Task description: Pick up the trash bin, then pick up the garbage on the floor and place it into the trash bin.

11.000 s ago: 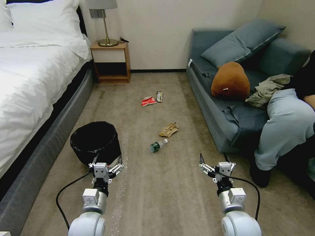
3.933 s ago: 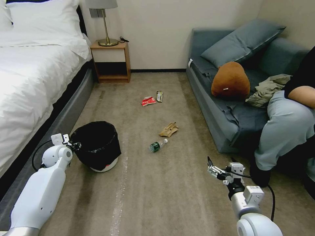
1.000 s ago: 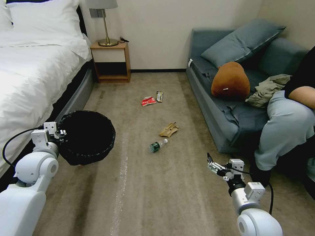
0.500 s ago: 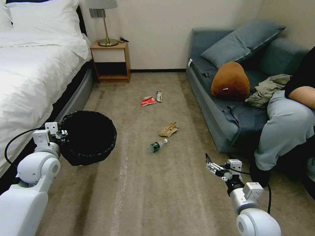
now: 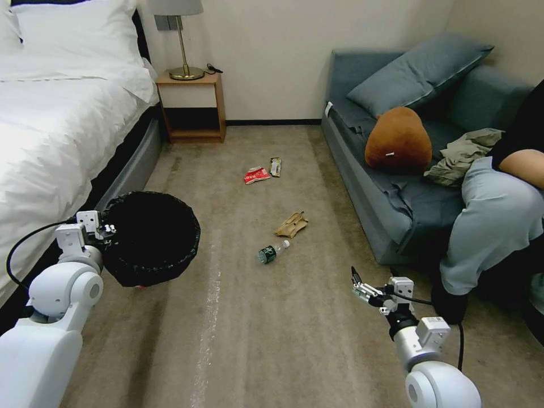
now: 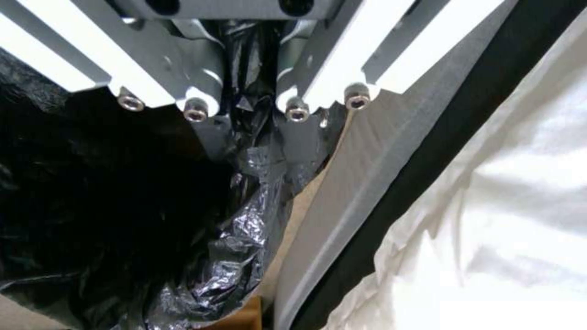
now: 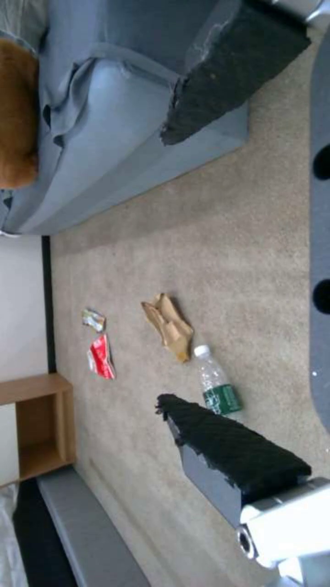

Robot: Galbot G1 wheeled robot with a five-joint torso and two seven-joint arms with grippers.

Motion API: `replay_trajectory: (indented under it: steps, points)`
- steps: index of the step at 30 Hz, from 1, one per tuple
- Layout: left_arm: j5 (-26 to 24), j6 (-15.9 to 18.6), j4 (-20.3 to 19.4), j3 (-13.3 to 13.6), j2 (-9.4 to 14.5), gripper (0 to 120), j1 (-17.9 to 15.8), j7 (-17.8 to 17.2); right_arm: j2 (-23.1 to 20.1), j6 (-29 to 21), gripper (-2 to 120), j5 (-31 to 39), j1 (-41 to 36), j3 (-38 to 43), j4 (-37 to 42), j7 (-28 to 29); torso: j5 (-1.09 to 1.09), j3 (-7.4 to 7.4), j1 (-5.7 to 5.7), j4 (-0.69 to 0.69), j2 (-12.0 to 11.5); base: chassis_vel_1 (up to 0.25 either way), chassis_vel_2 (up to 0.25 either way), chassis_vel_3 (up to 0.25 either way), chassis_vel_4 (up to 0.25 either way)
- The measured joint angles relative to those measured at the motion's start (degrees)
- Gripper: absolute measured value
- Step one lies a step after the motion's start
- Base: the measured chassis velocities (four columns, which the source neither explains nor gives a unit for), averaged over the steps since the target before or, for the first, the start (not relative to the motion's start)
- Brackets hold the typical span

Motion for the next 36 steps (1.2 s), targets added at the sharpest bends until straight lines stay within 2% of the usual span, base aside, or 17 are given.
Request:
replay_trajectory:
  steps: [36]
  points:
    - [0.4, -0.7, 0.3, -0.5, -0.1, 5, 1.0, 0.7, 0.2, 0.2, 100, -0.7, -0.6, -0.4, 0.4, -0.2, 0.00, 0.00, 0.01, 0.00, 0.0, -0.073, 0.069, 0.069, -0.075]
